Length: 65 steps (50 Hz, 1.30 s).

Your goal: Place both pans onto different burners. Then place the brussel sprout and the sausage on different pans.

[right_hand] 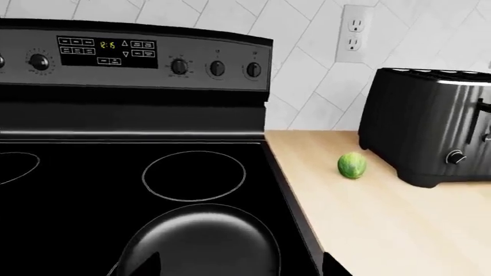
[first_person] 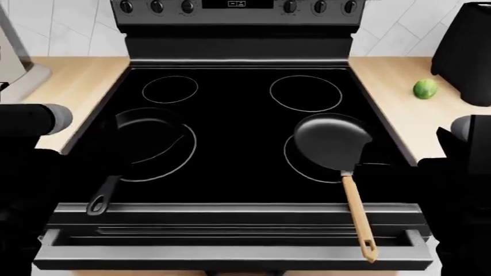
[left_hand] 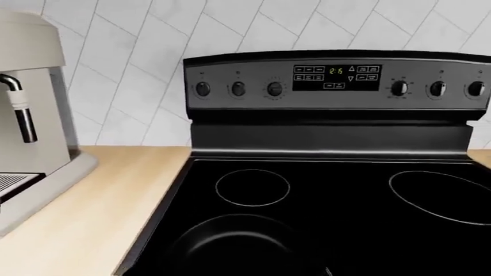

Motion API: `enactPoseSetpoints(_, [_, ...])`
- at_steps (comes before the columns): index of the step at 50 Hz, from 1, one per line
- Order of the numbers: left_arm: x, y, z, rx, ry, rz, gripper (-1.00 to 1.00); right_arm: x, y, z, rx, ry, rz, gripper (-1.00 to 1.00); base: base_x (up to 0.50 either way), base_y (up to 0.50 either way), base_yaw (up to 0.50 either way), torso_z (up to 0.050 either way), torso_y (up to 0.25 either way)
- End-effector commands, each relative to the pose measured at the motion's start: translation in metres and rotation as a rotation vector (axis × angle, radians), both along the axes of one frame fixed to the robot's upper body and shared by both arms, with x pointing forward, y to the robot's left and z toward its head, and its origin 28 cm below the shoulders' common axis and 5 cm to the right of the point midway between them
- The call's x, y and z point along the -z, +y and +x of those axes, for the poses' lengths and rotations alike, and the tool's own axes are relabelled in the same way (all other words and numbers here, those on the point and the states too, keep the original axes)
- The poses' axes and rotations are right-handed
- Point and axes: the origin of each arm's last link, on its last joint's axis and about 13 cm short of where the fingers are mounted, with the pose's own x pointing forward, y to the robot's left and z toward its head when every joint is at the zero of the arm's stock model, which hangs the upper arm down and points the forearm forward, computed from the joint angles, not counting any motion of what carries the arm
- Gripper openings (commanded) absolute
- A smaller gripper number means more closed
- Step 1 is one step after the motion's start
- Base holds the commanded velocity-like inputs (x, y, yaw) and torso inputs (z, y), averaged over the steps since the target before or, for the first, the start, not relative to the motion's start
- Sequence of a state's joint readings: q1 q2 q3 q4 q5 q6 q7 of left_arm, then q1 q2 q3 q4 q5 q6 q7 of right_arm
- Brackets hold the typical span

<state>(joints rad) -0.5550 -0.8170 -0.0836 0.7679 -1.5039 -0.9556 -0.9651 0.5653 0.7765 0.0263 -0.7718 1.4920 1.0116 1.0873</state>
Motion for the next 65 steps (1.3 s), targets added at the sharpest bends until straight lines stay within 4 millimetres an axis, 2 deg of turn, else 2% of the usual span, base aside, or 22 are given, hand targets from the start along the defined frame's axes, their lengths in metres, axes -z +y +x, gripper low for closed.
enactPoseSetpoints(1, [-0.0003,0.0007,-0.0003,-0.008,-0.012,-0.007,1.0,0.0028,-0.0014,0.0006,-0.002,-0.001,0.023,1.0,0.0,-0.5,0.0,0.0,0.0])
enactPoseSetpoints(23, [-0.0032,0.0013,-0.0012,-0.01,-0.018,-0.01,1.0,0.0018,-0.0019,0.0,-0.004,-0.007,0.028,1.0,0.0,-0.5,0.0,0.0,0.0])
enactPoseSetpoints(26, [-0.009,0.0011,-0.001,-0.007,-0.016,-0.011,1.0,0.0018,-0.0019,-0.0004,-0.004,-0.007,0.029,1.0,0.0,-0.5,0.0,0.0,0.0])
enactPoseSetpoints(60, [-0.0052,-0.0026,0.0011,0.008,-0.017,-0.015,1.0,0.0029,-0.0033,-0.0003,-0.013,-0.004,0.037,1.0,0.0,-0.5,0.0,0.0,0.0])
enactPoseSetpoints(65, [-0.0102,-0.0018,0.0018,0.006,-0.016,-0.018,1.0,0.0031,-0.0038,0.0001,-0.01,-0.003,0.038,1.0,0.0,-0.5,0.0,0.0,0.0])
